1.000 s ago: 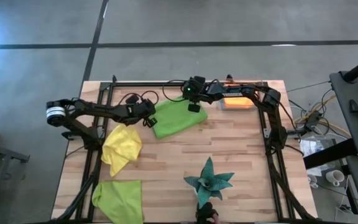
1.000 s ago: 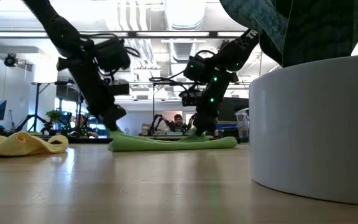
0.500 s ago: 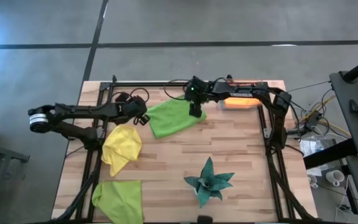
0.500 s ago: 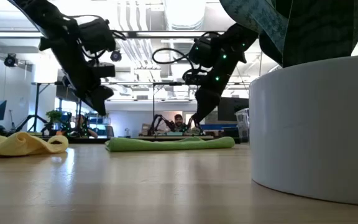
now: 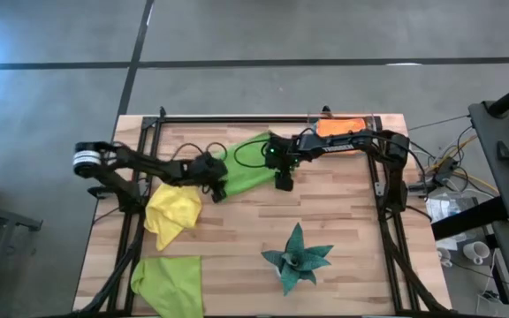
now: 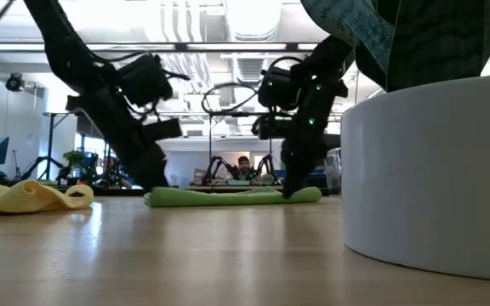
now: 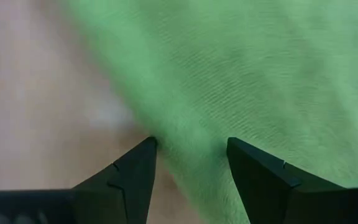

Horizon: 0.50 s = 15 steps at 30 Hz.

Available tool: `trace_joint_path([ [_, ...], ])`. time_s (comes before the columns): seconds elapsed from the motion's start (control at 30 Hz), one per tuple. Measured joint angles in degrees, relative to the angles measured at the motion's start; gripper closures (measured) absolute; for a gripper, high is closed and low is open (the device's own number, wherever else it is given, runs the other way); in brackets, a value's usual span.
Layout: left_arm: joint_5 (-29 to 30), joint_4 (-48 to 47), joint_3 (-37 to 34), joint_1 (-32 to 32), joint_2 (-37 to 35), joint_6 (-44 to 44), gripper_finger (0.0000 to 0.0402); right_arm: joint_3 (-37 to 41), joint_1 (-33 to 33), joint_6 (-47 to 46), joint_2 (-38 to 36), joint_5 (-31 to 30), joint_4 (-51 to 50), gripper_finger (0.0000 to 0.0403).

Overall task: Fold microfiber towels
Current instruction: Fold the green microfiber cloth

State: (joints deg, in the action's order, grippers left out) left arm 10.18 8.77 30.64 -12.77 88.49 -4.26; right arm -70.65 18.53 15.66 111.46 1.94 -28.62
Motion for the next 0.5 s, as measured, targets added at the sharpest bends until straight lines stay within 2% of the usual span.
trace_joint_path([
  [0.1,-4.57,6.08,0.94,3.95,4.19,-0.21,0.0255,0.08,0.60,6.05,0.00,-9.13,-0.14,0.0207],
  [0.17,-5.19,8.88,2.18,7.50,6.25,-0.19,0.0255,0.08,1.54,11.27,0.02,-15.37,1.16,0.0207],
  [0.23,-4.83,9.11,3.60,10.57,7.07,-0.16,0.0255,0.08,2.79,16.18,0.11,-19.15,3.26,0.0207],
  [0.33,0.57,6.46,5.98,13.96,5.73,0.15,0.0255,-0.47,4.06,20.12,0.08,-20.23,3.17,0.0207],
  [0.43,7.06,-0.39,7.85,14.83,0.87,0.13,0.0255,-2.29,3.56,20.85,-0.68,-20.09,-1.45,0.0207],
  [0.5,8.98,-4.74,8.06,14.54,-2.70,-0.49,0.0255,-3.37,2.73,19.91,-1.66,-19.78,-3.57,0.0207],
])
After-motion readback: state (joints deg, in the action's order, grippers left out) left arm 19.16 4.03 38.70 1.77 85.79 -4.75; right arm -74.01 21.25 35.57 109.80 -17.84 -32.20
